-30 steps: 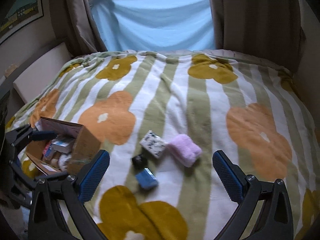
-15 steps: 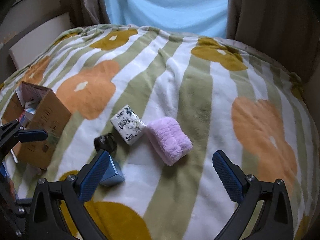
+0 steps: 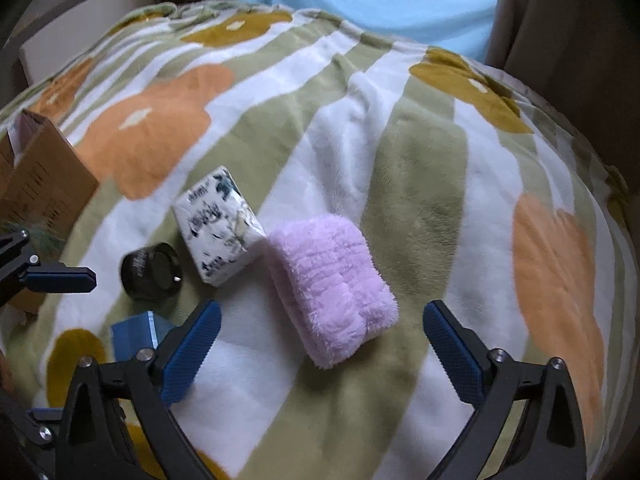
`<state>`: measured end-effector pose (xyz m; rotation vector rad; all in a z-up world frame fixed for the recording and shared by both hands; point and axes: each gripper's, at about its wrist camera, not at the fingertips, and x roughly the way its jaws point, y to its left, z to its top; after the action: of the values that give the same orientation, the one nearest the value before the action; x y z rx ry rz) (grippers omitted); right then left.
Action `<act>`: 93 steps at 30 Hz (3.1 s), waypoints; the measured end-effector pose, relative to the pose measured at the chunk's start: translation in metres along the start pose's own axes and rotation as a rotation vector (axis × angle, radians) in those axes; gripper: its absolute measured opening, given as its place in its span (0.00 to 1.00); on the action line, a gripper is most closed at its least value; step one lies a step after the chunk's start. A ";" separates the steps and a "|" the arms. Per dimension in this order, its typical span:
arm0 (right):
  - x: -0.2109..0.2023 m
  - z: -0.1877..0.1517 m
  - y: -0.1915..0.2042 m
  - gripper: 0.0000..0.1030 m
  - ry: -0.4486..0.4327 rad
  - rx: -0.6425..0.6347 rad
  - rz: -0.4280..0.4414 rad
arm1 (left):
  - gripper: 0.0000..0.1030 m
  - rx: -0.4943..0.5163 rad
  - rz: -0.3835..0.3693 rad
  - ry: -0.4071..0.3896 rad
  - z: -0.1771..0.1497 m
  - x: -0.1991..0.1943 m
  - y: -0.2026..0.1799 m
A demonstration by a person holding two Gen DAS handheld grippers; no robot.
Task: Organize objects
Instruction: 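Grasp the blue cube box with the left tool while the right tool grasps the pink sock, then carry the blue cube box and pink sock over the cardboard box with both tools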
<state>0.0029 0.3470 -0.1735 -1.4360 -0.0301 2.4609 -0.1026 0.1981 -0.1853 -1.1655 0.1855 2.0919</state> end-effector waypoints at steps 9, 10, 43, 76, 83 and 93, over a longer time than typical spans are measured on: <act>0.022 -0.005 -0.007 0.76 0.042 -0.006 -0.016 | 0.58 0.020 0.000 0.033 0.003 0.020 -0.002; 0.023 -0.005 -0.007 0.73 0.043 -0.006 -0.015 | 0.57 0.013 -0.008 0.044 0.003 0.023 -0.001; 0.001 -0.005 -0.007 0.41 0.021 0.073 -0.011 | 0.34 -0.044 -0.046 0.008 0.014 -0.003 0.006; -0.157 0.074 0.112 0.41 -0.163 0.044 0.028 | 0.35 -0.124 0.098 -0.243 0.015 -0.213 0.089; -0.162 0.096 0.164 0.41 -0.193 0.015 0.092 | 0.35 -0.185 0.181 -0.272 -0.004 -0.257 0.144; -0.136 0.124 0.246 0.41 -0.179 -0.004 0.186 | 0.35 -0.284 0.309 -0.255 -0.050 -0.289 0.233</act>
<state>-0.0986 0.0923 -0.0356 -1.2670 0.0637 2.7352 -0.1253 -0.1442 -0.0361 -1.0682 -0.0592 2.5829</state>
